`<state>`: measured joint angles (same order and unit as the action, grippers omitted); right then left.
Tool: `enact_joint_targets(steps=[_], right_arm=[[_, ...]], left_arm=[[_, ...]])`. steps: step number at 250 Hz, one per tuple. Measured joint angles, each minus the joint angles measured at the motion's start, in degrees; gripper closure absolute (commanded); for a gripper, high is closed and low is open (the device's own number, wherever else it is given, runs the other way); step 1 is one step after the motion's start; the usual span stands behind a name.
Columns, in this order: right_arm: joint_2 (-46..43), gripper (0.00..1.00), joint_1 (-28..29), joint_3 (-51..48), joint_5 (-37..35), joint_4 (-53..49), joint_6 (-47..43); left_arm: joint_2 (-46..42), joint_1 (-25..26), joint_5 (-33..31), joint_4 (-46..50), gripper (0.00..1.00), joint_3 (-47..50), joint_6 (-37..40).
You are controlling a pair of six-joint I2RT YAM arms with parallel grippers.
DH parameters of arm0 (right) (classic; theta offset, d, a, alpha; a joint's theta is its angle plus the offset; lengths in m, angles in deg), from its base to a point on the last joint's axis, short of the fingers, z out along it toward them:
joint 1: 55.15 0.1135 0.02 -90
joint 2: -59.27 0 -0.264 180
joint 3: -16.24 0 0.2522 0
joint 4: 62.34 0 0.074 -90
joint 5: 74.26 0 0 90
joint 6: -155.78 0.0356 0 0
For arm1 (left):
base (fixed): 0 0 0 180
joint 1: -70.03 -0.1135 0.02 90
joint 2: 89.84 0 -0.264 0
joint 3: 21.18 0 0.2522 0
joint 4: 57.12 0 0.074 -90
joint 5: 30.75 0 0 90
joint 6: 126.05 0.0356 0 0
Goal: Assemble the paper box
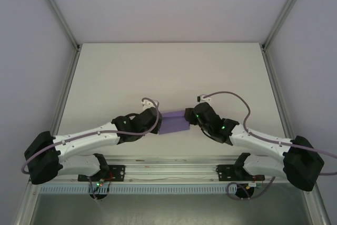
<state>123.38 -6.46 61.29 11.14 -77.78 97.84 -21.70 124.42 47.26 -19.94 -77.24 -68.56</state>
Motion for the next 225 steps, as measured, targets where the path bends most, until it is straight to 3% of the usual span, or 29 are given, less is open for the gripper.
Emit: enact_joint_targets(steps=[15,55,179,225], right_arm=[[0.0,0.63,0.02,-0.24,0.0,0.44,0.2],[0.0,0.65,0.02,-1.03,-1.01,1.38,0.35],[-1.95,0.71,2.62,-6.43,-2.05,8.63,-1.42],[-1.44,0.72,2.71,-6.45,-2.27,9.29,-1.68]], left_arm=[[-0.46,0.0,0.79,1.53,0.36,-0.33,0.96],[-1.22,0.0,3.02,6.25,0.0,-2.97,2.8],[-1.9,-0.72,3.13,6.86,0.0,-9.07,-3.65],[-2.91,-3.69,5.68,3.04,0.2,-2.58,-7.61]])
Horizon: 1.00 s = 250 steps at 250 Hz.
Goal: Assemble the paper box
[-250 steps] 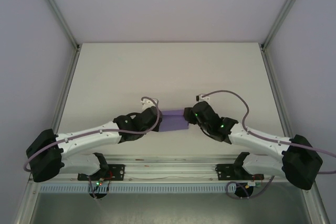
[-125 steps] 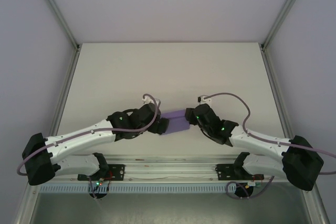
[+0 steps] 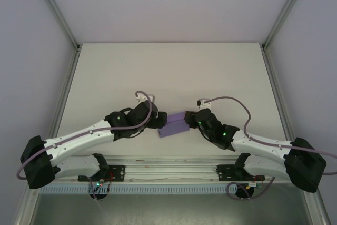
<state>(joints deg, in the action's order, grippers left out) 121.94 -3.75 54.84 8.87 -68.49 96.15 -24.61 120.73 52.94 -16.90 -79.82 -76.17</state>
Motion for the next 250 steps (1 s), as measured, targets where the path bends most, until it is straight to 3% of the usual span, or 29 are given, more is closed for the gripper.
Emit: enact_joint_targets(steps=[25,74,129,179,250], right_arm=[[0.0,0.73,0.11,-0.07,-0.22,0.2,0.02],[0.09,0.77,0.33,-1.44,-0.39,2.89,0.07],[0.07,0.85,0.33,-4.57,0.68,9.68,0.7],[-1.73,0.92,0.31,-7.85,1.53,13.99,1.29],[-1.97,1.0,0.04,-8.35,1.79,14.82,1.16]], left_arm=[[-0.46,-0.5,1.95,-2.82,0.36,5.4,-1.97],[-4.46,-0.5,5.86,-17.35,0.62,14.43,-4.7],[-7.3,-0.5,7.89,-31.1,0.78,22.32,-5.73],[-8.66,-0.61,8.81,-38.82,1.0,26.77,-6.16],[-7.74,-0.98,8.79,-41.22,1.0,27.1,-6.16]])
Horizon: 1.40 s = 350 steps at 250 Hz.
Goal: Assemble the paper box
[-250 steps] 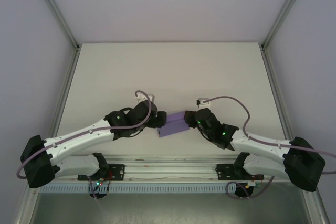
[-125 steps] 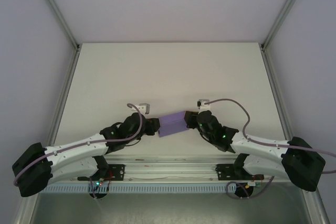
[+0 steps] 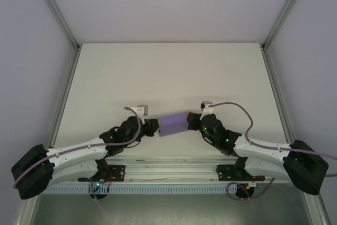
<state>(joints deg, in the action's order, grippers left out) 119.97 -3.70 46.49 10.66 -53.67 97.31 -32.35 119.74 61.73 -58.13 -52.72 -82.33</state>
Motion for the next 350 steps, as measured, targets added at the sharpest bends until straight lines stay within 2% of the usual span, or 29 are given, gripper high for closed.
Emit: enact_joint_targets(steps=[32,42,54,65,82,101,112,133,152,165,210,223,231,262,287,323,350], right_arm=[[-0.98,1.0,0.0,0.02,0.44,-1.01,-0.02],[-1.64,1.0,0.0,0.07,0.74,-1.86,-0.02],[-2.49,0.97,0.0,0.26,1.16,-3.21,-0.02],[-3.34,0.93,0.0,0.7,1.73,-4.92,-0.04],[-4.15,0.86,0.0,1.95,2.67,-8.09,-0.2],[-4.15,0.81,0.02,3.96,3.65,-11.21,-0.52],[-3.87,0.76,0.02,5.18,4.04,-13.31,-0.35],[-3.54,0.69,0.07,7.48,4.24,-17.99,-0.87],[-3.32,0.64,0.07,10.21,3.8,-23.21,-1.4],[-3.34,0.54,0.17,11.98,3.06,-26.45,-1.64],[-4.37,0.26,-0.02,16.59,0.57,-33.33,-4.11],[-4.83,0.13,-0.42,17.73,0.76,-34.69,-5.77],[-4.96,0.0,-0.83,18.6,1.42,-35.41,-7.54],[-4.9,0.0,-2.12,22.77,6.69,-37.83,-18.97],[-3.17,0.0,-2.27,27.3,14.21,-41.29,-33.33],[4.17,0.0,-2.25,35.6,24.7,-50.4,-55.49],[10.34,0.0,-2.25,41.13,29.07,-57.4,-68.83]], left_arm=[[-1.27,0.02,0.17,1.22,1.0,-0.09,0.15],[-2.05,0.02,0.35,2.05,0.84,-0.24,0.28],[-2.71,0.07,0.61,3.65,0.78,-0.74,0.94],[-2.97,0.07,1.01,5.84,0.68,-1.62,1.49],[-2.86,0.07,1.4,10.01,0.63,-3.63,2.05],[-2.19,0.07,1.4,14.86,0.46,-6.43,2.36],[-1.33,0.07,1.4,17.79,0.33,-8.39,3.06],[0.61,0.15,0.98,22.86,0.26,-12.66,3.19],[2.32,0.15,-0.24,27.23,0.13,-17.05,3.39],[3.13,0.15,-1.4,29.92,0.0,-19.85,4.26],[3.91,-0.37,-5.92,37.62,0.0,-27.04,4.81],[4.22,-1.7,-6.82,39.71,0.0,-28.89,4.92],[4.46,-2.82,-7.3,40.68,0.0,-29.9,5.14],[5.46,-8.79,-8.09,42.93,0.0,-32.57,5.9],[5.66,-13.16,-8.07,42.99,0.0,-32.85,6.8],[6.47,-17.73,-7.76,42.97,0.0,-32.83,7.65],[6.47,-19.52,-7.63,42.88,0.0,-32.26,8.46]])
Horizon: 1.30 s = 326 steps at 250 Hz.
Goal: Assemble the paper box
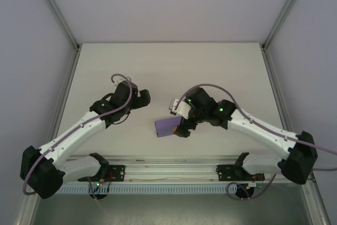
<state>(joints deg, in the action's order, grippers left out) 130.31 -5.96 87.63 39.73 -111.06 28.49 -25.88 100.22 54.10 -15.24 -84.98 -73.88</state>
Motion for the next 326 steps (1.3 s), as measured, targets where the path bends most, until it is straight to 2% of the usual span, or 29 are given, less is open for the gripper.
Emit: enact_joint_targets(steps=[31,82,103,134,151,180,214,255,282,299,326], right_arm=[[7.1,0.01,0.74,3.56,-0.02,-3.15,-9.4],[18.58,0.13,2.21,7.34,-5.2,-3.82,-16.55],[22.71,0.21,2.6,10.01,-6.27,-4.83,-17.79],[25.94,0.42,3.52,11.8,-7.85,-4.79,-18.71],[26.14,0.44,3.93,11.76,-9.38,-4.5,-18.21],[25.97,0.54,4.04,11.56,-12.79,-1.99,-17.11],[24.46,0.49,4.04,9.01,-20.65,4.35,-16.26],[24.17,0.52,4.02,4.7,-33.0,15.32,-17.38],[25.79,0.49,4.02,3.32,-38.38,21.46,-19.06],[27.15,0.43,4.02,2.75,-40.74,24.7,-20.15],[28.79,0.26,4.02,1.9,-42.69,27.34,-21.03]], left_arm=[[-1.27,-0.94,-0.04,0.26,0.0,1.75,0.46],[-5.25,-2.25,-0.63,1.97,0.0,4.09,0.48],[-6.75,-2.51,-1.29,2.4,0.0,5.01,0.46],[-8.11,-2.84,-1.75,3.17,0.0,5.86,0.46],[-8.68,-2.91,-2.16,3.69,0.0,6.14,0.46],[-9.42,-2.99,-2.89,4.63,0.0,6.38,0.46],[-10.45,-2.99,-3.28,5.6,0.0,6.43,0.44],[-12.26,-2.99,-3.41,5.62,0.0,7.52,0.35],[-12.61,-2.99,-3.37,5.75,0.0,8.13,0.17],[-12.63,-2.99,-3.28,5.92,0.0,8.28,0.17],[-12.63,-2.99,-3.17,5.97,0.0,8.33,0.17]])
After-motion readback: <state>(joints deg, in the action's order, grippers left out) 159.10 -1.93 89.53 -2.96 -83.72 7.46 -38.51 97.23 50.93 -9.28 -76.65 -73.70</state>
